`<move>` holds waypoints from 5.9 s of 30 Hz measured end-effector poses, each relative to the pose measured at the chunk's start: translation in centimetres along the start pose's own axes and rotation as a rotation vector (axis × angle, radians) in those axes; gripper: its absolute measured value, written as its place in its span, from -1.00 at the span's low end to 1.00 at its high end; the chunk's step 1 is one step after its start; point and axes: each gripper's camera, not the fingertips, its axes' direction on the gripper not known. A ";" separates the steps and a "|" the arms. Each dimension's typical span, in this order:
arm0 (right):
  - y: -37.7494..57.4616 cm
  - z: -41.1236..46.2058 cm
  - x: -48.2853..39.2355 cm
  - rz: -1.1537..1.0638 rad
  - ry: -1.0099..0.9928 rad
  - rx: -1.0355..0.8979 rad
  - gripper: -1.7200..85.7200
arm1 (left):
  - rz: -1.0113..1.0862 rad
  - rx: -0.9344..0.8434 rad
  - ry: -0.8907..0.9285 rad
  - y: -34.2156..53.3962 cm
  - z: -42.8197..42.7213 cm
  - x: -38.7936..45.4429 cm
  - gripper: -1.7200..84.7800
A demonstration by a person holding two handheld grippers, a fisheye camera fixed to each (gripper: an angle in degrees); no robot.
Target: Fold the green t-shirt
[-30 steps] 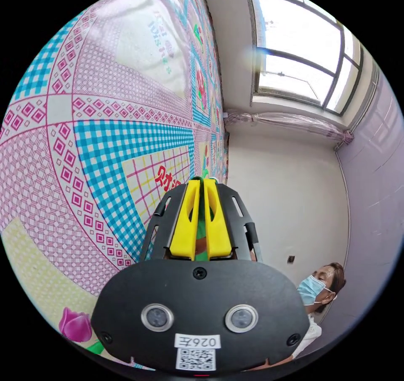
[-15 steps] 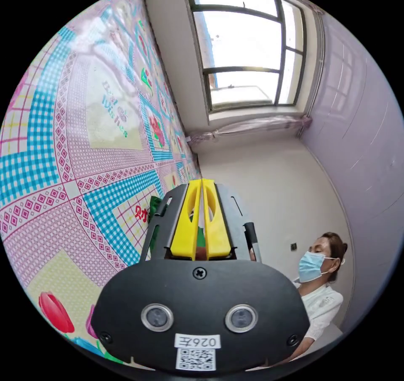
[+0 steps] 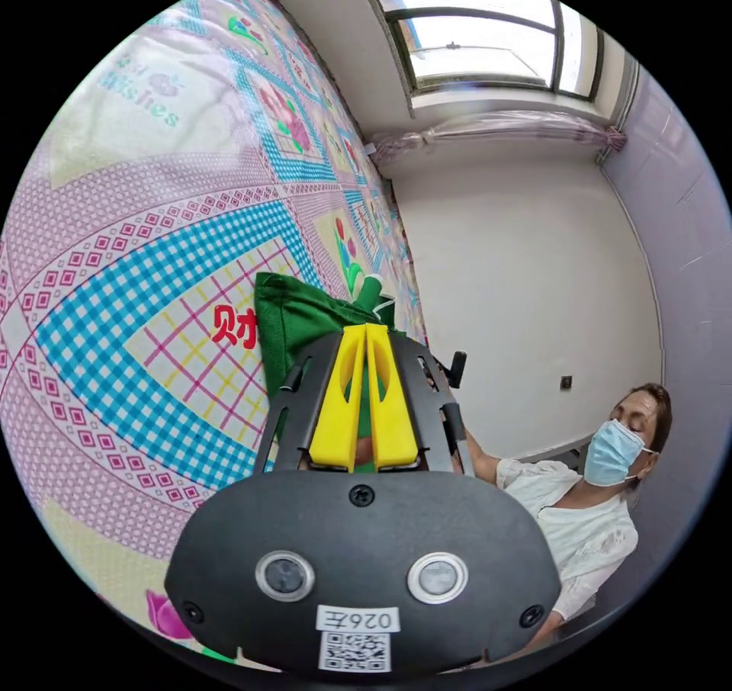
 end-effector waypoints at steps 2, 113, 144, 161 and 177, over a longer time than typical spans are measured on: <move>2.1 -2.0 -2.2 0.001 -0.032 0.082 -0.98 | 0.001 0.074 0.000 2.5 -3.0 1.3 -0.98; 59.4 -13.9 -37.2 -0.549 0.125 -0.296 -0.99 | 0.177 -0.471 -0.028 22.5 3.2 5.7 -0.96; 28.2 -11.6 9.1 0.175 -0.207 0.004 -0.92 | -0.153 -0.196 0.385 -16.8 23.1 -5.7 -0.77; 28.7 -8.5 -9.6 -0.218 0.456 0.004 -0.98 | 0.636 -0.697 -0.538 -3.7 40.7 7.7 -0.98; 28.0 -5.3 -11.5 -0.163 0.485 -0.046 -0.98 | 0.512 -0.760 -0.419 -1.6 47.1 9.8 -0.98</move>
